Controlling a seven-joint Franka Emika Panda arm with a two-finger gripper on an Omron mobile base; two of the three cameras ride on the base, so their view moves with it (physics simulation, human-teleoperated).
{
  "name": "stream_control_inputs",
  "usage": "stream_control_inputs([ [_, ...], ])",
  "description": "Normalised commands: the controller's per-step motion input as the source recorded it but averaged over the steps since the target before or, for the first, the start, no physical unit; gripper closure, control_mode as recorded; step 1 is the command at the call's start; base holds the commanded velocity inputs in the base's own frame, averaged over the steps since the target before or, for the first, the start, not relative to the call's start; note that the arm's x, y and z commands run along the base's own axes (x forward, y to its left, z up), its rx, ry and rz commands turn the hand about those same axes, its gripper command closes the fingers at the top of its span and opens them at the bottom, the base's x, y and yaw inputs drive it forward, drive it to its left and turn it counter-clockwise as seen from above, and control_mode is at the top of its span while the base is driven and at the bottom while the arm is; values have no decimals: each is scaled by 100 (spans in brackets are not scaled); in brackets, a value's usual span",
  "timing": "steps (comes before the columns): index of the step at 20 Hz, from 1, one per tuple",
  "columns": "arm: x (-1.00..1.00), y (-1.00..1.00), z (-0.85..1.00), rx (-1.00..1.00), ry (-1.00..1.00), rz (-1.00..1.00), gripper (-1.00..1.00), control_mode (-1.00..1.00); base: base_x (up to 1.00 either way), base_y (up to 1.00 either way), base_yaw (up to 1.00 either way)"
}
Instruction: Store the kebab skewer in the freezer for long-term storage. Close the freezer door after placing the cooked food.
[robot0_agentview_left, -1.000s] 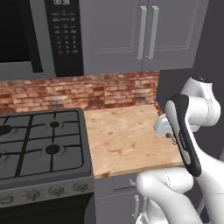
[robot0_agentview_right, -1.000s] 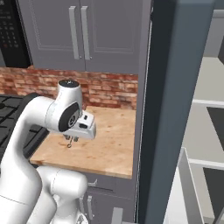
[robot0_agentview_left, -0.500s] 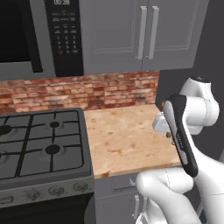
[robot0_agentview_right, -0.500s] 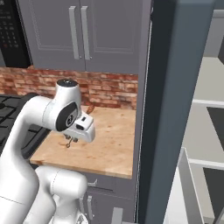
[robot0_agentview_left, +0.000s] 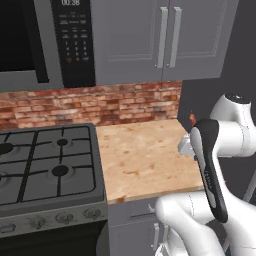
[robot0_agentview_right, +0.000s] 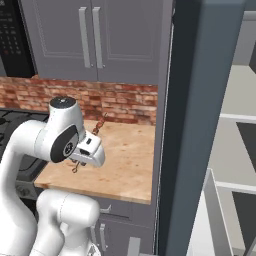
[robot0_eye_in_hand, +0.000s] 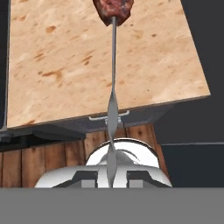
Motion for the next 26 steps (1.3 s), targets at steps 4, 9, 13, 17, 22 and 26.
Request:
stream_control_inputs([
  [4,-8,0,0,-2,-7,0,100,-100,0,0,0],
  [9,0,0,0,0,2,0,100,-100,0,0,0],
  [13,0,0,0,0,3,0,100,-100,0,0,0],
  [17,0,0,0,0,0,0,100,-100,0,0,0],
  [22,0,0,0,0,0,0,100,-100,0,0,0],
  [26,-3,0,0,0,0,0,100,100,-12,0,0],
])
